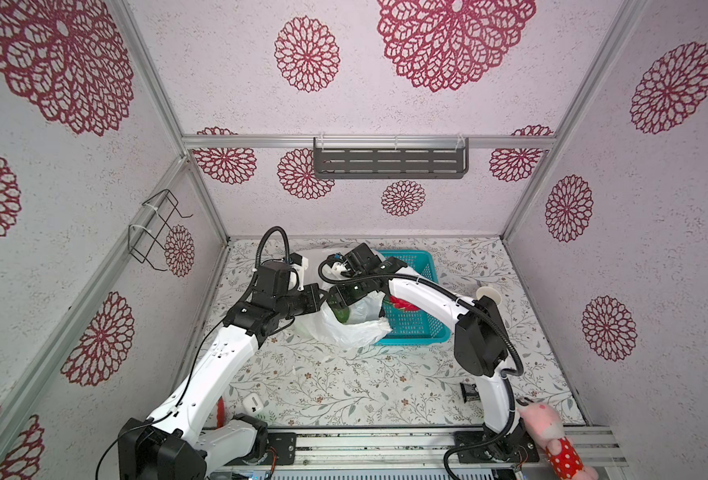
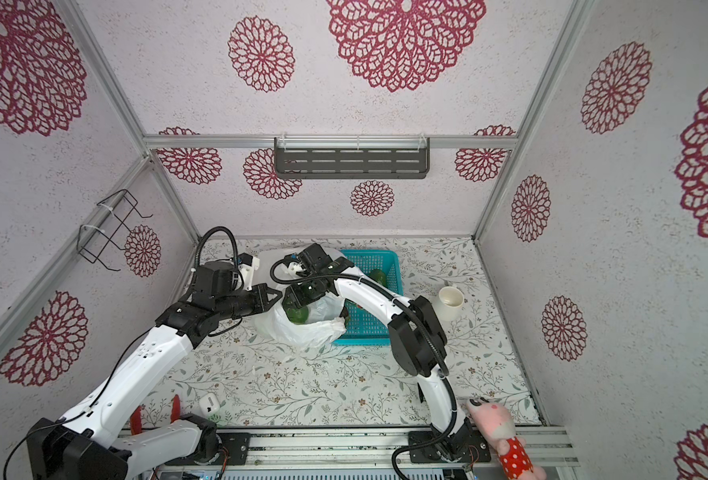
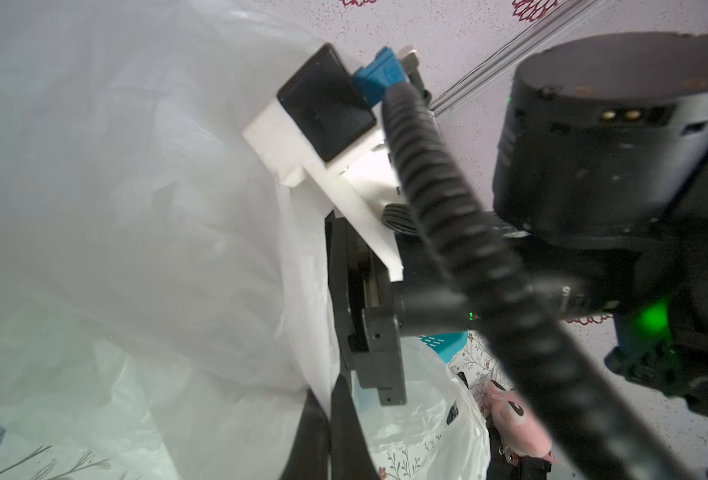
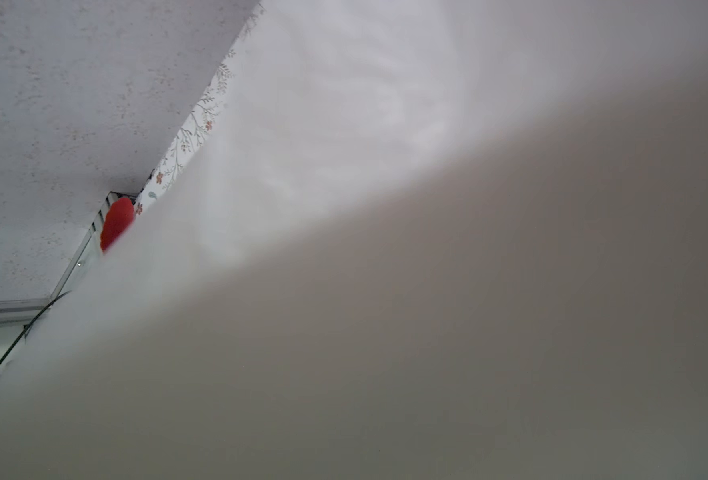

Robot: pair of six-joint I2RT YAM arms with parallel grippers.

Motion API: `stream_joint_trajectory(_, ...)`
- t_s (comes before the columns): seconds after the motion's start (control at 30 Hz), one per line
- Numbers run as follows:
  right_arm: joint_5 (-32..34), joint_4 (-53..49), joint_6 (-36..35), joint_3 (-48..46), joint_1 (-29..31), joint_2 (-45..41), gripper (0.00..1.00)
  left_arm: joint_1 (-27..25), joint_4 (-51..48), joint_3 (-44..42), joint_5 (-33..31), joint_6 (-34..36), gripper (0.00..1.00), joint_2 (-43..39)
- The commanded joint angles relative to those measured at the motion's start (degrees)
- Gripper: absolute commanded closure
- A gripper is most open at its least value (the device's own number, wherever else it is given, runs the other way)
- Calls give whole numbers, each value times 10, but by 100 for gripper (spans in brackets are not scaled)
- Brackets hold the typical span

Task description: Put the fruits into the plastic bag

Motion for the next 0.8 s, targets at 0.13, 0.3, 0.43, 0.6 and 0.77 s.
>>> stream_joint_trajectory(0.13, 22, 13, 12, -9, -9, -46, 26, 3, 19, -6, -14, 11, 100, 0)
stream_joint_trajectory(0.3, 23, 41, 24, -63, -30, -111, 22, 4, 26, -20, -29, 10, 100, -1)
stream_joint_trajectory(0.43, 7, 102, 33, -151, -54, -205, 22, 6, 44, -35, -31, 4, 100, -3)
stream_joint_trajectory(0.6, 13, 170, 67, -250, -107, -323, 22, 12, 41, -37, -40, 6, 100, -2)
stream_joint_trajectory(0.77, 98, 207, 137, -321, -181, -382, 20, 24, 39, -35, -64, -6, 100, -2)
